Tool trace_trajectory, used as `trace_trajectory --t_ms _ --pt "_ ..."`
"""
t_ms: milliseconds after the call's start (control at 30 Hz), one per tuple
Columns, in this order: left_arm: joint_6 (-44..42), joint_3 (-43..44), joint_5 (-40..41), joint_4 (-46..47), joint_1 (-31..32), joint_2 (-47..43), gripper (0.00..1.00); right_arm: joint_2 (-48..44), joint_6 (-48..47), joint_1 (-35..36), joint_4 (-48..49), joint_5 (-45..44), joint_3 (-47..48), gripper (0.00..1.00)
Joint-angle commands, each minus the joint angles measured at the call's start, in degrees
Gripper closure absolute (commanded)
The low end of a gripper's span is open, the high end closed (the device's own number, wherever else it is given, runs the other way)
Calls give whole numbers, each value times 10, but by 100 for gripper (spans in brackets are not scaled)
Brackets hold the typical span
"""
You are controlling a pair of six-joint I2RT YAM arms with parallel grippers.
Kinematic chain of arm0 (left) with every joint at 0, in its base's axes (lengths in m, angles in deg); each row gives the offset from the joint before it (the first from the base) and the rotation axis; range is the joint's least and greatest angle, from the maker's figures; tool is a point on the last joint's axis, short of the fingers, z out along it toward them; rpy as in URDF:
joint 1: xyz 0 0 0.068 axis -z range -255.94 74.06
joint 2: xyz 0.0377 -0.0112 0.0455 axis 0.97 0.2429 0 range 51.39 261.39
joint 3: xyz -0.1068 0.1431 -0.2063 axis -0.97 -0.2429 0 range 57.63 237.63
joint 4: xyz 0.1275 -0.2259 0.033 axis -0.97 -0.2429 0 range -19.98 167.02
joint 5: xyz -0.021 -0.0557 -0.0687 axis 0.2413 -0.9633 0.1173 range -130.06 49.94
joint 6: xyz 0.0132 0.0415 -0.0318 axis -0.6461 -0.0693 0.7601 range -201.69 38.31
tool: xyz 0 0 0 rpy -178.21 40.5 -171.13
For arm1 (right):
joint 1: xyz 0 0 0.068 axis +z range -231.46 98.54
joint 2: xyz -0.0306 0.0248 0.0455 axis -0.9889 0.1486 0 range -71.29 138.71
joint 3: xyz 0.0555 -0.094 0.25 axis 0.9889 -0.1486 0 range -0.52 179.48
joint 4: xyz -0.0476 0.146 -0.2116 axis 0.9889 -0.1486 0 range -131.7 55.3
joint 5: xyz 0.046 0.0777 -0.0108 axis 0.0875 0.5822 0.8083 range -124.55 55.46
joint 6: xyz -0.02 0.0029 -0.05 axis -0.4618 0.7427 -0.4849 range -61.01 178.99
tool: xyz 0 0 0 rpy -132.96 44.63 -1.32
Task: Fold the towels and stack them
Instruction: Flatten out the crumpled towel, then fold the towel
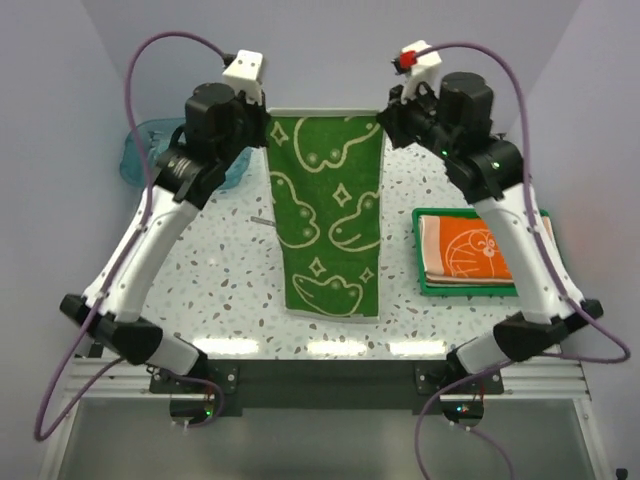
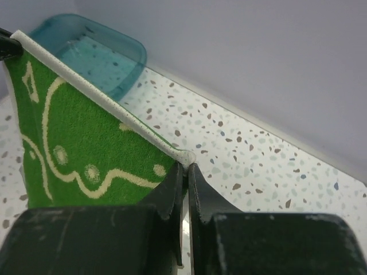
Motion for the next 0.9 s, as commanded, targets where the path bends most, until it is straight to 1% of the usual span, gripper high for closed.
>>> trace_trajectory --t_ms 0,133,200,233,267,400,500,533,600,667,700,767,800,867 --pt "13 2 23 27 -49 71 99 69 -11 -13 29 -99 10 100" --pt "-3 -16 30 94 -68 153 99 143 -31 -17 102 -101 -10 100" --pt "-11 -15 23 110 -75 199 100 180 -39 -20 129 -102 -23 100" --pt "-15 -18 19 131 -80 213 100 189 -46 -21 162 -106 -42 100" --pt "-18 -20 17 139 -82 236 100 199 -48 -25 174 -103 -48 100" --pt "-25 -41 14 166 -85 262 100 236 -69 -26 199 -79 -67 100" --pt "-24 -63 6 175 -86 250 100 239 -75 -26 191 -63 -82 100" --pt "-22 -79 -2 172 -86 245 100 234 -74 -26 174 -56 -86 100" --pt "-5 -99 -10 164 -86 225 100 222 -71 -26 161 -41 -102 100" --pt "10 -140 -32 149 -86 197 100 195 -61 -26 141 -36 -136 100" --pt "32 -156 -39 142 -86 186 100 187 -55 -26 132 -36 -148 100" --pt "61 -209 -54 119 -85 153 100 158 -37 -26 97 -34 -182 100" --pt "85 -250 -64 111 -85 140 100 149 -28 -26 83 -24 -204 100" --pt "99 -297 -99 108 -84 100 100 121 -4 -26 42 -5 -230 100"
